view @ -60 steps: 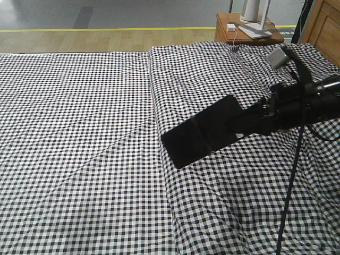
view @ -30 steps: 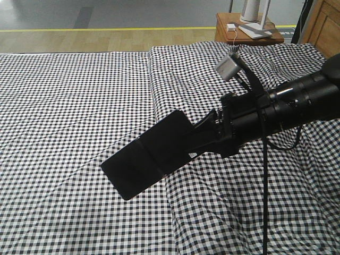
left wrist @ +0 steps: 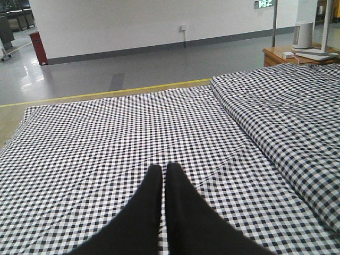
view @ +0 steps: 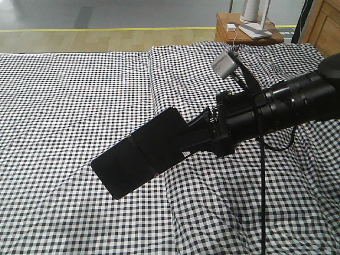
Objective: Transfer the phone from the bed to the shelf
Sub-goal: 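Lift the black phone off the bed with the right gripper, then hold the phone in the right gripper while turning away from the bed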
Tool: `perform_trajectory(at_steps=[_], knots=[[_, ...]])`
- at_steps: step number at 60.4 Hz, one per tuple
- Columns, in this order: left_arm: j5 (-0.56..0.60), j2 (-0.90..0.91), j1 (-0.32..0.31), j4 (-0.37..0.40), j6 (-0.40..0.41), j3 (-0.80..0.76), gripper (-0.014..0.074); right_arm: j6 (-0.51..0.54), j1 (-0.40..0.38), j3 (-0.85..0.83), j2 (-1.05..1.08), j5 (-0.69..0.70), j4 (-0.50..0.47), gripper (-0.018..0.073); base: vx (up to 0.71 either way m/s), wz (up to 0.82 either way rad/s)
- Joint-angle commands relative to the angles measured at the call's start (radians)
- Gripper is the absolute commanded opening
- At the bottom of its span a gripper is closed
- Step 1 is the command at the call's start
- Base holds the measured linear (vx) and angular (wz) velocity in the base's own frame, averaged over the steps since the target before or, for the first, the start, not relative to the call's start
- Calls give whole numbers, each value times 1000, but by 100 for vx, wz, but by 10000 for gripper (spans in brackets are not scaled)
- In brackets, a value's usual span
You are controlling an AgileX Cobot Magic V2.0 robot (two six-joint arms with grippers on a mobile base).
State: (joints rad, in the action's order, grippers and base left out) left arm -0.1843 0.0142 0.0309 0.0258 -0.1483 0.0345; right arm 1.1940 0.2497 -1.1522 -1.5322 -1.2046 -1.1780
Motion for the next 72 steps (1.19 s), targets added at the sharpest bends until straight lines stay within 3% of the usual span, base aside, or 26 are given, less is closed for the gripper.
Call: perform_trajectory(at_steps=[1,72], knots=[[72,11,-7,9,6,-22,1,14,1,-25,43,-82,-94,-3,0,0],[72,11,-7,9,6,-22,1,15,1,-25,43,-82,-94,-3,-1,3]])
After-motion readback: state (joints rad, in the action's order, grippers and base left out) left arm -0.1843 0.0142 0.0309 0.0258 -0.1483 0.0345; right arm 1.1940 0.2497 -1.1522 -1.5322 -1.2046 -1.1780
